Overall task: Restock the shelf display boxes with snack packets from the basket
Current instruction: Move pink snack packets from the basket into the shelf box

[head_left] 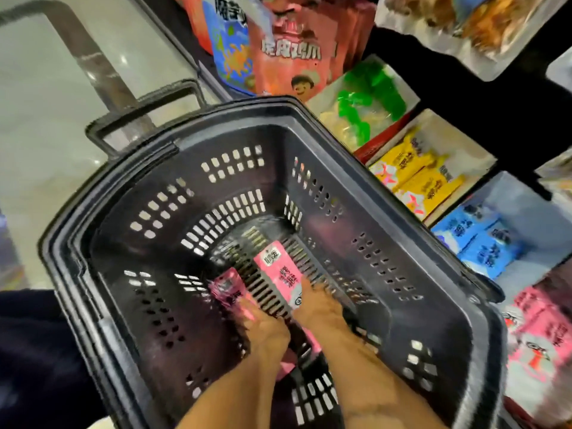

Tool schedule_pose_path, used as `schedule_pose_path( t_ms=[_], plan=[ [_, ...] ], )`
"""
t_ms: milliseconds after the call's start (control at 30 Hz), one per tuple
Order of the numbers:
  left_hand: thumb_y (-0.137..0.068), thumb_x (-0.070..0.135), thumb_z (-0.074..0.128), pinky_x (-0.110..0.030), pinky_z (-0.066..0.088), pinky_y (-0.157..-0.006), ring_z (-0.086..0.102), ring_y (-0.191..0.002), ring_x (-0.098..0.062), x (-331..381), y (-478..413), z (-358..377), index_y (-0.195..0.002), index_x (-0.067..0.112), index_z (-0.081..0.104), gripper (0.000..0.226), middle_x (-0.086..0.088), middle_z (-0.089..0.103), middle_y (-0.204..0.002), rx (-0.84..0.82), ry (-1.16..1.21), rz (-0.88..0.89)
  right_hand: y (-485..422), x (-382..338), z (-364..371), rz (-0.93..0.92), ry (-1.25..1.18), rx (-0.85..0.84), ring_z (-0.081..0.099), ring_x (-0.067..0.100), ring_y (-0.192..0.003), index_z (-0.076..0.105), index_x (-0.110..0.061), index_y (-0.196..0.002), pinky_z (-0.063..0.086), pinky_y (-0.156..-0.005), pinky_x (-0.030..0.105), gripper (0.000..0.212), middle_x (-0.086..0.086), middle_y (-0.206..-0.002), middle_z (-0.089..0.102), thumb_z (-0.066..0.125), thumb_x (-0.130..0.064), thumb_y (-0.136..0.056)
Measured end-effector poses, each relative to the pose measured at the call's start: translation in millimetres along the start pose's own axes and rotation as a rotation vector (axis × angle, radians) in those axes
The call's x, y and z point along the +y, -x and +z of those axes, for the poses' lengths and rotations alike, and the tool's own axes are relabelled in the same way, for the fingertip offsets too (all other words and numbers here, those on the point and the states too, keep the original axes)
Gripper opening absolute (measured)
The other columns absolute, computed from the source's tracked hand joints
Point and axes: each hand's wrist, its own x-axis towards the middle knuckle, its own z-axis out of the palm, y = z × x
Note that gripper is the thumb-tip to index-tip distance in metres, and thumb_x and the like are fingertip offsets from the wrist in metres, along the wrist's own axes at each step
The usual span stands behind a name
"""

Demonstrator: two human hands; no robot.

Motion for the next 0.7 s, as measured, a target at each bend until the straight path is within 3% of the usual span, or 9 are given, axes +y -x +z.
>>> schedule_pose_path(
  t_ms=[100,267,367,467,600,700],
  plan=[
    [-0.084,0.028,0.065,-0.048,0.03,-0.111,0.031,-0.13,-0.046,-9.3,-14.8,16.5,-0.152,0.004,-0.015,0.108,-0.033,0.021,-0.149,0.115,-0.042,0.028,-14.8,-3.7,16.6,0.04,-0.043,0.042,0.037,0.033,-0.134,0.014,-0.023,-0.151,0.038,-0.105,0.043,0.087,0.013,-0.146,0.033,0.068,-0.033,-0.084],
    [-0.083,0.021,0.065,-0.047,0.019,-0.115,0.026,-0.136,-0.042,-14.5,-28.0,25.2,-0.154,0.008,-0.007,0.102,-0.023,0.015,-0.156,0.178,-0.037,0.055,-28.3,-3.0,36.8,0.053,0.029,0.277,0.043,0.028,-0.125,0.026,-0.025,-0.144,0.041,-0.098,0.039,0.078,0.008,-0.137,0.044,0.071,-0.032,-0.08],
    [-0.083,0.016,0.061,-0.044,0.021,-0.112,0.034,-0.129,-0.043,-16.7,-32.7,24.2,-0.155,0.003,0.003,0.093,-0.023,0.023,-0.153,0.156,-0.03,0.085,-32.0,-0.9,33.9,0.076,-0.018,0.26,0.049,0.028,-0.122,0.032,-0.024,-0.139,0.044,-0.097,0.04,0.083,0.009,-0.133,0.05,0.079,-0.034,-0.072],
    [-0.082,0.012,0.062,-0.047,0.025,-0.113,0.033,-0.129,-0.046,-14.8,-38.9,21.6,-0.155,0.007,0.005,0.092,-0.022,0.027,-0.15,0.142,0.047,0.028,-30.7,2.1,23.3,0.112,-0.071,0.238,0.047,0.029,-0.126,0.039,-0.017,-0.134,0.043,-0.1,0.038,0.072,0.01,-0.135,0.051,0.078,-0.031,-0.075],
    [-0.082,0.032,0.073,-0.052,0.033,-0.108,0.026,-0.134,-0.048,-2.9,-39.5,17.8,-0.155,0.008,-0.002,0.107,-0.021,0.017,-0.154,0.064,0.059,0.005,-24.1,8.5,11.9,0.185,-0.102,0.236,0.056,0.03,-0.119,0.049,-0.015,-0.127,0.049,-0.095,0.038,0.05,0.012,-0.129,0.057,0.07,-0.024,-0.082],
    [-0.08,0.035,0.076,-0.049,0.032,-0.107,0.027,-0.137,-0.04,2.7,-43.7,14.3,-0.153,0.003,0.007,0.105,-0.019,0.023,-0.153,0.108,-0.009,-0.001,-17.6,16.2,7.9,0.199,-0.151,0.189,0.062,0.032,-0.113,0.049,-0.016,-0.126,0.052,-0.09,0.041,0.045,0.012,-0.123,0.063,0.068,-0.02,-0.085]
  ],
)
